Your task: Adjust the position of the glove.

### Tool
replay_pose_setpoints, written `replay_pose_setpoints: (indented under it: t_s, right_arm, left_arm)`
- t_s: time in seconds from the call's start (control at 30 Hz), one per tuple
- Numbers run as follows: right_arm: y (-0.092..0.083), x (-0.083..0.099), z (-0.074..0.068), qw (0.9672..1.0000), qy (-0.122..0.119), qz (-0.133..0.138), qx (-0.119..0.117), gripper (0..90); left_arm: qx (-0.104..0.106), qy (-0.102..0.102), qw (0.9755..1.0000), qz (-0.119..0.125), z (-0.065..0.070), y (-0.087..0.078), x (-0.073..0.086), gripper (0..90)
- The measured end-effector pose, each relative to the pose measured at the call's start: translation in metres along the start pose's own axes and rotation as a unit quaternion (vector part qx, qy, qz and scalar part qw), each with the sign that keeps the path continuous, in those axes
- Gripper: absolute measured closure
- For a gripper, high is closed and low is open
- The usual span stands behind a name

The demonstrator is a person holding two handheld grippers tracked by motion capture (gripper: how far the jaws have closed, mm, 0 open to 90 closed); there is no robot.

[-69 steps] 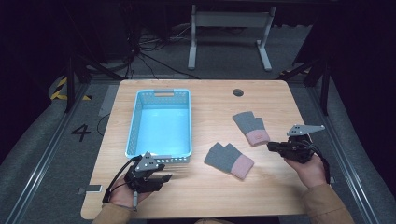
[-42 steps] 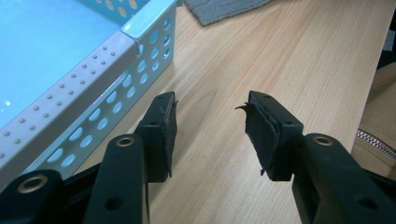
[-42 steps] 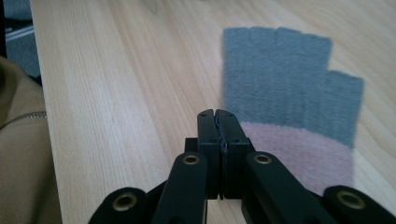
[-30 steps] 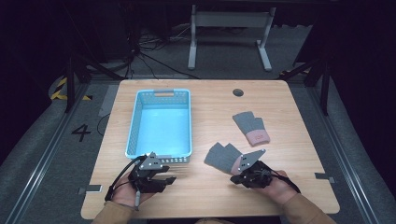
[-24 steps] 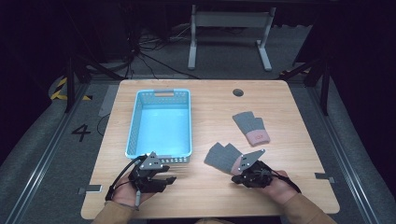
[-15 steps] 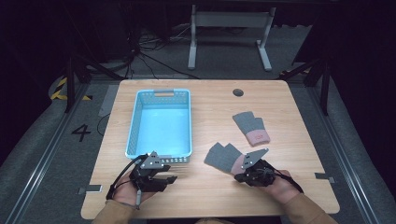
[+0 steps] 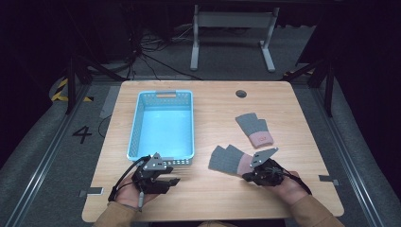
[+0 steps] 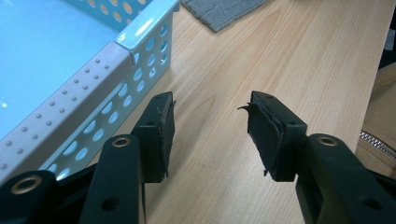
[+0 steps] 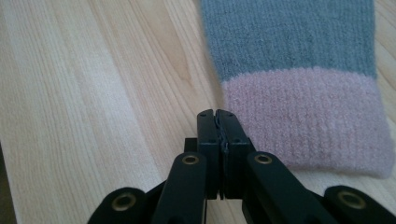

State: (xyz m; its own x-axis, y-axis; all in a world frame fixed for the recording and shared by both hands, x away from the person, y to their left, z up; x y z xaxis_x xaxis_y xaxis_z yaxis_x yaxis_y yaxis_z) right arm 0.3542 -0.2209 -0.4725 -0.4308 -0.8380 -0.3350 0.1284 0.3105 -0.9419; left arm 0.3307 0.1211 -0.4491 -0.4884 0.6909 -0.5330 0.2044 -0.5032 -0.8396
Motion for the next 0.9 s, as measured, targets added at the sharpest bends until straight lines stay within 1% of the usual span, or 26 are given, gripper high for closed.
replay_pose_setpoints:
  t_s: [0.4, 0.47, 0.5, 0.57, 0.67, 0.7, 0.73, 0.77, 0.83, 0.87, 0.9]
  right_arm:
    - [-0.002, 0.006, 0.013, 0.9997, 0.023, 0.002, 0.012, 89.0]
    - [-0.002, 0.007, 0.014, 0.9997, 0.022, 0.002, 0.013, 89.0]
    - [-0.002, 0.008, 0.015, 0.9995, 0.027, 0.001, 0.016, 89.0]
    - [-0.003, 0.007, 0.015, 0.9996, 0.028, 0.003, 0.009, 89.0]
    - [-0.011, -0.002, 0.011, 0.9993, 0.024, 0.027, 0.007, 89.1]
    - [-0.011, -0.002, 0.011, 0.9993, 0.024, 0.027, 0.007, 89.1]
    - [-0.015, -0.008, 0.011, 0.9990, 0.024, 0.037, 0.009, 89.1]
    - [-0.019, -0.021, 0.013, 0.9985, 0.029, 0.046, 0.010, 89.1]
    - [-0.021, -0.032, 0.016, 0.9981, 0.037, 0.049, 0.010, 89.1]
    - [-0.020, -0.041, 0.020, 0.9976, 0.045, 0.050, 0.012, 89.0]
    - [-0.020, -0.041, 0.020, 0.9976, 0.045, 0.050, 0.012, 89.0]
  left_arm:
    - [0.001, 0.000, 1.0000, 0.000, 0.000, 0.000, 0.000, 51.5]
    - [0.001, -0.001, 1.0000, 0.000, 0.000, 0.000, 0.000, 51.5]
    - [0.001, 0.000, 1.0000, -0.001, 0.000, 0.000, 0.000, 51.5]
    - [0.001, 0.000, 1.0000, -0.002, 0.001, 0.000, 0.000, 51.5]
    - [-0.001, -0.001, 1.0000, -0.002, 0.001, 0.000, 0.000, 51.5]
    - [-0.001, -0.001, 1.0000, -0.002, 0.001, 0.000, 0.000, 51.5]
    - [-0.002, -0.001, 1.0000, -0.003, 0.001, 0.000, 0.000, 51.5]
    - [-0.002, -0.002, 1.0000, -0.003, 0.001, 0.001, 0.000, 51.5]
    - [-0.004, -0.002, 1.0000, -0.003, 0.001, 0.000, 0.000, 51.5]
    - [-0.004, -0.002, 1.0000, -0.003, 0.001, 0.000, 0.000, 51.5]
    - [-0.004, -0.002, 1.0000, -0.003, 0.001, 0.000, 0.000, 51.5]
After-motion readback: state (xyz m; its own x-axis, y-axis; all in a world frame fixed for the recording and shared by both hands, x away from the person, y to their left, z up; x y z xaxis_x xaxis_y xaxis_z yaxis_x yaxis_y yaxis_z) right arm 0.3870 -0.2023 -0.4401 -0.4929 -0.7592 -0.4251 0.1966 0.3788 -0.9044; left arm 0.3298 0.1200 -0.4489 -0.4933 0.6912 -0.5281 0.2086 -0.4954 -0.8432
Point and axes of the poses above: each handheld gripper's, and its own axes: y roughly forward along the jaws, x roughly out of its underside, z roughly to its right, the point moved 4 cm from there along y, roughly forward along the jaws, and after that the axes turned 13 degrees about -z, right-handed, at the moved point
